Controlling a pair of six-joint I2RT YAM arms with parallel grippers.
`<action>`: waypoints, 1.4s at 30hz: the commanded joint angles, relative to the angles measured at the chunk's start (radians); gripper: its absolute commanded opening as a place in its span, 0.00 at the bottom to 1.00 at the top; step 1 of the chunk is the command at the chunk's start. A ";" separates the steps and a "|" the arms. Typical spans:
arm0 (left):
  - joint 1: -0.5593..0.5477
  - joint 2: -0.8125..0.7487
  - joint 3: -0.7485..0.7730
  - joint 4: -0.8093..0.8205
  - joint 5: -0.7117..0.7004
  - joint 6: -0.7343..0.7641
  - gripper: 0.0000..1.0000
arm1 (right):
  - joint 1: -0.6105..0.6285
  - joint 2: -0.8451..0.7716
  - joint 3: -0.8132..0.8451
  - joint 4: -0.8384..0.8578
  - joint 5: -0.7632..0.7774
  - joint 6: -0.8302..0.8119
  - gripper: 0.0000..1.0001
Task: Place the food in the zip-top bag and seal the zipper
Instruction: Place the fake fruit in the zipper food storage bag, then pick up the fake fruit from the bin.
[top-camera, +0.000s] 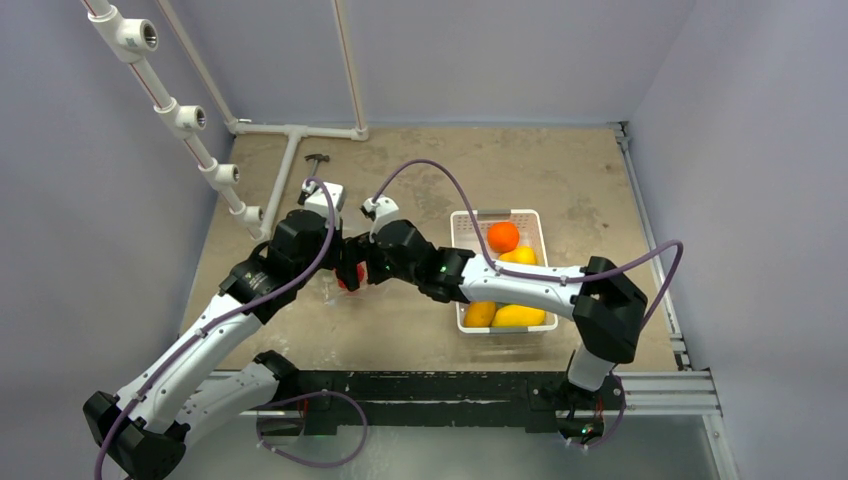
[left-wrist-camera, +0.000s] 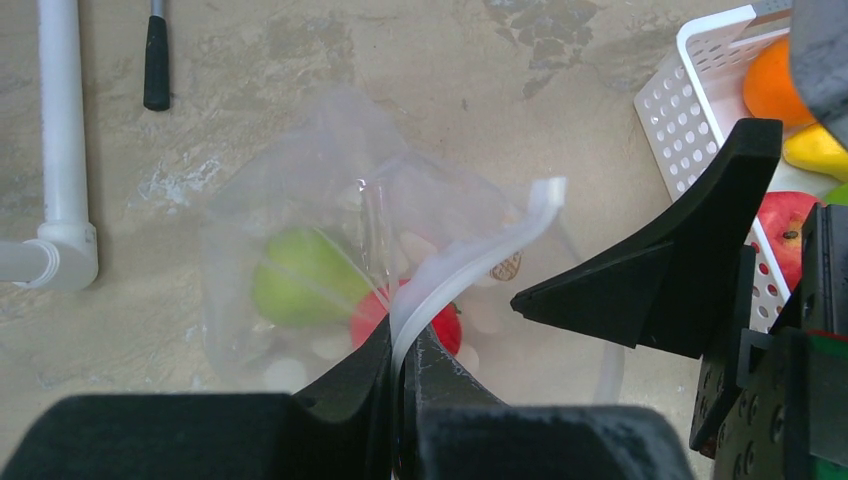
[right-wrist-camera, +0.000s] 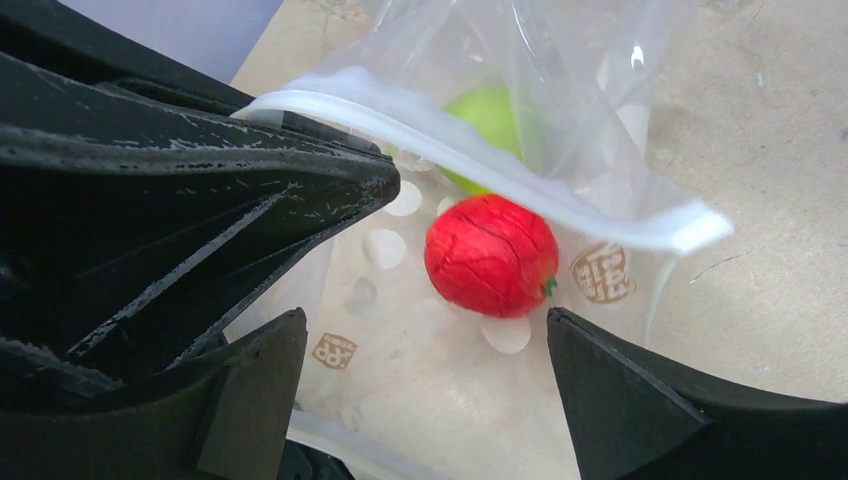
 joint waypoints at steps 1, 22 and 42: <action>0.000 0.000 -0.005 0.044 0.003 0.002 0.00 | 0.003 -0.040 0.024 0.043 0.031 0.011 0.91; 0.000 0.009 -0.005 0.041 -0.006 0.001 0.00 | -0.005 -0.236 -0.034 -0.304 0.328 0.127 0.90; 0.000 0.003 -0.005 0.041 -0.005 0.001 0.00 | -0.290 -0.228 -0.053 -0.557 0.470 0.155 0.90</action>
